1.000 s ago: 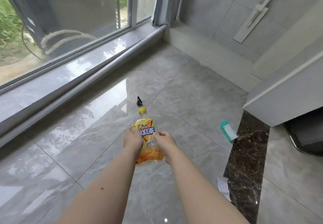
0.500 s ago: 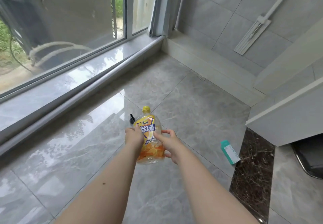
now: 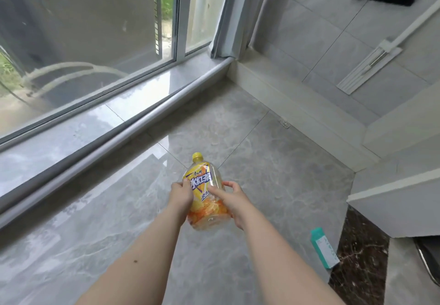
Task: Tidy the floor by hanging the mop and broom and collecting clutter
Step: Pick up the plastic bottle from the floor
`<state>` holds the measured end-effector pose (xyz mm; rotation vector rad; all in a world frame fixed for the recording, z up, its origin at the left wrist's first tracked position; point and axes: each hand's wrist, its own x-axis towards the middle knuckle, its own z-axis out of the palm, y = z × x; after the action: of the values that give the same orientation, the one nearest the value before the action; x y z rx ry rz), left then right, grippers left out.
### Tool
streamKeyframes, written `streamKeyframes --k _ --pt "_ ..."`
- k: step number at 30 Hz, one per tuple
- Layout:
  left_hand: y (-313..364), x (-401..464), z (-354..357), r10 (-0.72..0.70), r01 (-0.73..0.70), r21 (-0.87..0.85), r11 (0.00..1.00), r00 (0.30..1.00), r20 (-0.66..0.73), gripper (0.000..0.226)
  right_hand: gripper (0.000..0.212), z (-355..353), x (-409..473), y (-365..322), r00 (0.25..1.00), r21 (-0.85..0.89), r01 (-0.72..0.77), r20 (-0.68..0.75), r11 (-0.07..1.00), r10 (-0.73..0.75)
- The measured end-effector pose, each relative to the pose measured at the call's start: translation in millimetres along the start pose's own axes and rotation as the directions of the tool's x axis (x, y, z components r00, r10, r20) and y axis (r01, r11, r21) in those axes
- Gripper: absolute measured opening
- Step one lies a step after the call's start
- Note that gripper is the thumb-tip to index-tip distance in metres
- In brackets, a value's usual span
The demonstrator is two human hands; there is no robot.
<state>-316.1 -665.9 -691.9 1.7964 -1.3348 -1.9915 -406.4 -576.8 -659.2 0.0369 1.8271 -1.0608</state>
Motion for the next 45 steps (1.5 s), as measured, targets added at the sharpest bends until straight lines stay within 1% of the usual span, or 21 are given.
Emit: streamKeyframes --k 3,5,9,12,15,18,23,26,29,31,34,36,40,42,45 --pt "10.3 32.1 0.2 -0.014 0.014 -0.031 0.999 1.000 0.005 0.038 0.059 4.7 28.0 -16.2 1.000 -0.003 0.013 -0.024 1.000 -0.013" --pt "16.5 53.7 0.1 -0.019 0.019 -0.045 0.999 1.000 -0.002 0.029 0.057 8.7 49.8 -26.8 0.998 -0.020 0.038 -0.049 0.999 -0.038" --pt "26.9 92.4 4.1 -0.052 0.047 -0.063 0.997 0.995 -0.085 0.020 0.062 16.6 99.5 -43.0 0.994 -0.142 0.077 -0.062 0.987 -0.086" --pt "30.0 119.2 9.5 -0.083 0.072 -0.085 0.994 0.987 -0.136 0.025 0.065 19.1 136.8 -49.0 0.994 -0.246 0.102 -0.015 0.964 -0.109" --pt "21.6 151.5 12.8 -0.112 0.094 -0.098 0.991 0.975 -0.192 0.032 0.066 21.3 169.6 -49.1 0.993 -0.316 0.116 0.025 0.942 -0.114" --pt "4.9 185.7 19.6 -0.136 0.112 -0.114 0.987 0.964 -0.230 0.033 0.065 25.0 203.2 -41.9 0.991 -0.380 0.130 0.029 0.916 -0.129" --pt "-35.5 240.8 40.4 -0.191 0.169 -0.105 0.980 0.949 -0.249 0.034 0.067 35.0 263.9 -19.9 0.993 -0.481 0.105 0.003 0.870 -0.119" --pt "-57.0 272.2 52.3 -0.195 0.197 -0.016 0.980 0.952 -0.237 0.039 0.069 42.5 302.1 1.0 0.995 -0.508 0.086 -0.008 0.857 -0.104" --pt "-82.8 306.7 63.0 -0.186 0.208 0.077 0.975 0.956 -0.228 0.049 0.069 49.6 336.9 23.5 0.996 -0.532 0.064 -0.023 0.844 -0.090" --pt "-100.4 329.0 68.6 -0.196 0.228 0.114 0.967 0.951 -0.240 0.055 0.070 52.5 358.1 38.1 0.996 -0.560 0.054 -0.027 0.827 -0.083" --pt "-124.9 354.3 75.5 -0.221 0.280 0.175 0.944 0.929 -0.296 0.057 0.071 52.7 381.7 59.6 0.997 -0.578 0.039 -0.035 0.815 -0.073" --pt "-138.9 366.1 79.9 -0.239 0.313 0.196 0.929 0.914 -0.327 0.055 0.072 52.8 393.0 74.6 0.997 -0.577 0.034 -0.036 0.816 -0.067" --pt "-163.0 386.9 87.3 -0.280 0.351 0.146 0.925 0.888 -0.364 0.053 0.073 55.0 409.2 100.8 0.998 -0.569 0.038 -0.016 0.821 -0.057" --pt "-171.1 393.6 88.7 -0.285 0.365 0.143 0.920 0.874 -0.393 0.044 0.074 56.9 413.3 109.0 0.998 -0.571 0.045 -0.008 0.820 -0.060" --pt "-177.9 399.1 89.9 -0.285 0.371 0.142 0.917 0.864 -0.416 0.023 0.075 61.1 418.5 117.3 0.999 -0.568 0.047 0.004 0.821 -0.054"
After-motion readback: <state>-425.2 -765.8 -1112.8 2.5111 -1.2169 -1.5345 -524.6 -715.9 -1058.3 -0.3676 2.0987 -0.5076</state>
